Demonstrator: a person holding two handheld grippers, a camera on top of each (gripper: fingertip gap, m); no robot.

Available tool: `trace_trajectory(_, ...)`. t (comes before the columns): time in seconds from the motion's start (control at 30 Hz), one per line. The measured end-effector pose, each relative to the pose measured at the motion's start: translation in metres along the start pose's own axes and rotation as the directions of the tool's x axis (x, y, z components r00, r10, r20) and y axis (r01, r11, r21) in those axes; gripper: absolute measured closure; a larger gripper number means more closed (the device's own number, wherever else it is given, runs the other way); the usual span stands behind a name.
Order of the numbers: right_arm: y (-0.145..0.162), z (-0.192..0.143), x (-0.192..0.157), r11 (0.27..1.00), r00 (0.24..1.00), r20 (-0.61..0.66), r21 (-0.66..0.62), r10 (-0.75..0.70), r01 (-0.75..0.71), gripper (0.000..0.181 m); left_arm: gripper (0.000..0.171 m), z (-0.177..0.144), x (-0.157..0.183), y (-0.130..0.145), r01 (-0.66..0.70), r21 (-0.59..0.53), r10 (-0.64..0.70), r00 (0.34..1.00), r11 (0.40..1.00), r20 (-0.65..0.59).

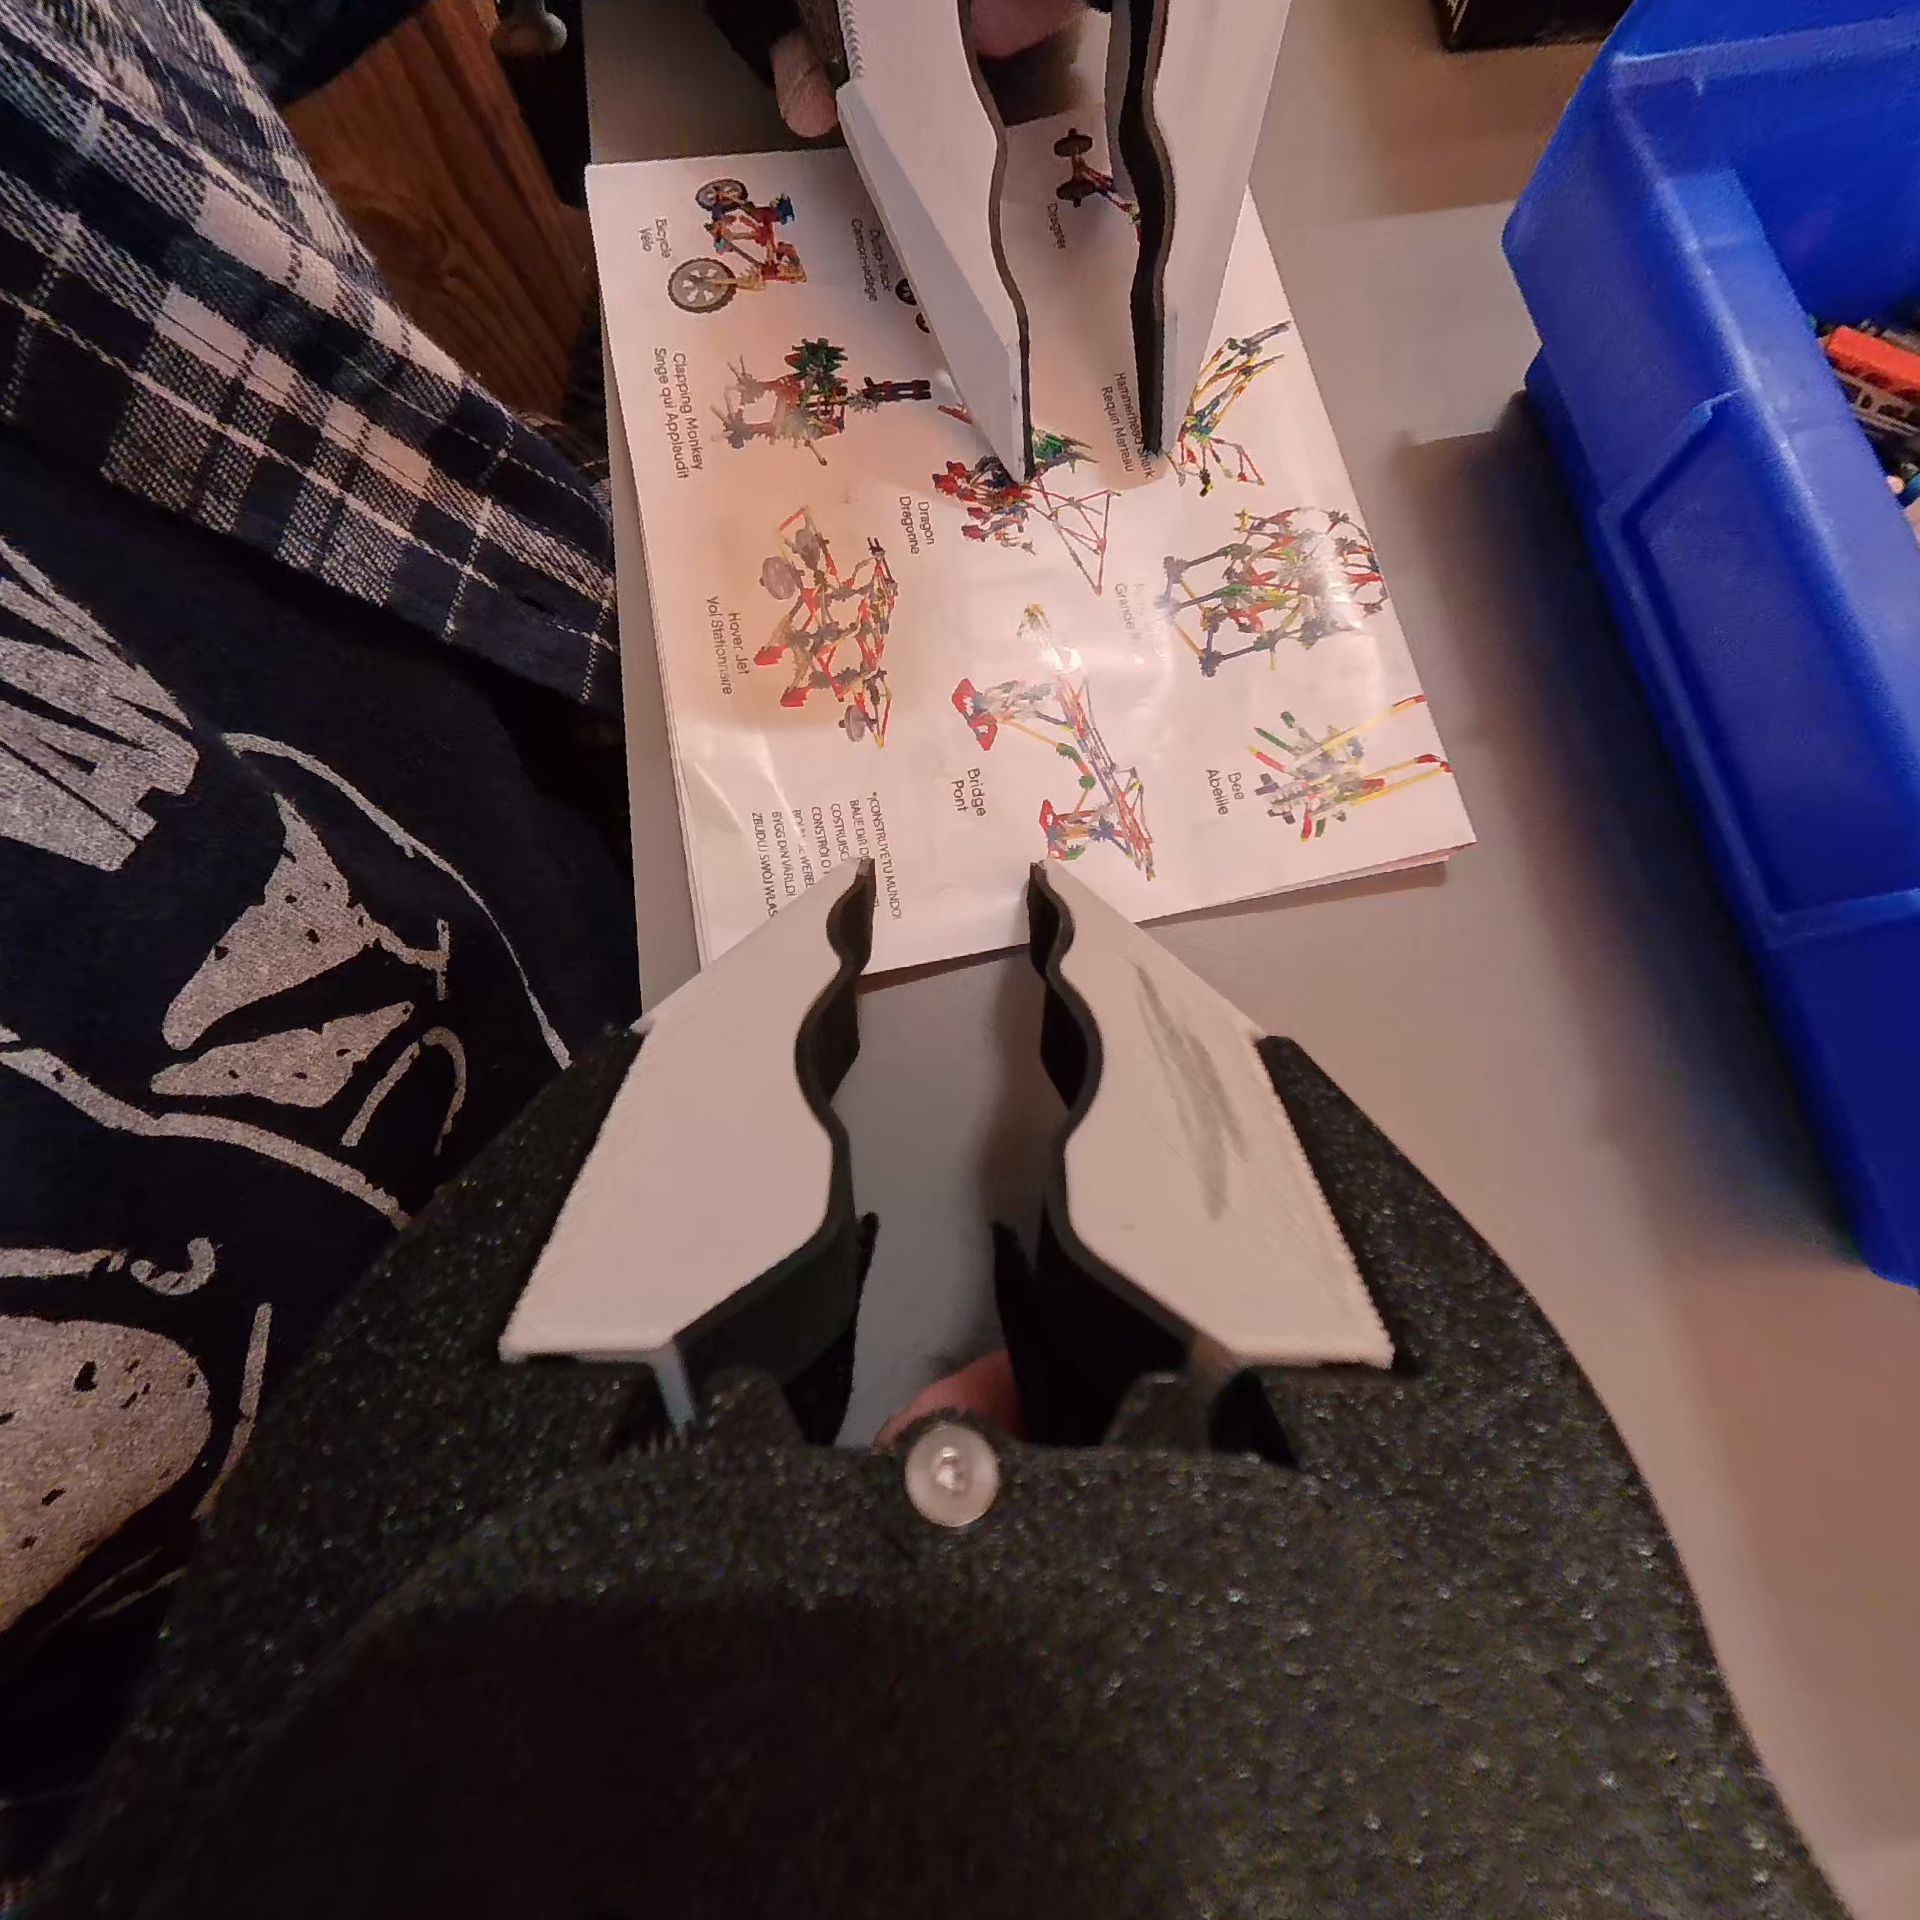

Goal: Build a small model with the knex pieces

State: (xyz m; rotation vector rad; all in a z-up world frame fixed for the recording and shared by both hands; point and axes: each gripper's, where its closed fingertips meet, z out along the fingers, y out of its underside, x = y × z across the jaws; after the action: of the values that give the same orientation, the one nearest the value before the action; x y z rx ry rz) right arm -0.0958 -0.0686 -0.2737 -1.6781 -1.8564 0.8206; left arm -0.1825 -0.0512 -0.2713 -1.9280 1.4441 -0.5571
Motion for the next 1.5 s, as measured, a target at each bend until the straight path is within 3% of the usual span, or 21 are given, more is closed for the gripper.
trace_trajectory(0.7, -0.009, 0.013, -0.001, 0.999, 0.998, -0.046, -0.006, -0.043, 0.043, 0.152, 0.147, -0.008, -0.005, 0.011, 0.015, -0.047, -0.015, 1.000, 0.999, 0.004)
trace_trajectory(1.0, -0.026, 0.032, -0.004, 0.995, 0.990, -0.103, -0.006, -0.099, 0.099, 0.159, 0.148, -0.018, -0.019, 0.023, 0.044, -0.098, -0.037, 0.997, 0.994, 0.071)
trace_trajectory(1.5, -0.026, 0.033, 0.000, 0.997, 0.988, -0.127, 0.001, -0.082, 0.083, 0.151, 0.145, -0.026, -0.027, 0.019, 0.041, -0.091, -0.029, 0.991, 0.995, 0.128)
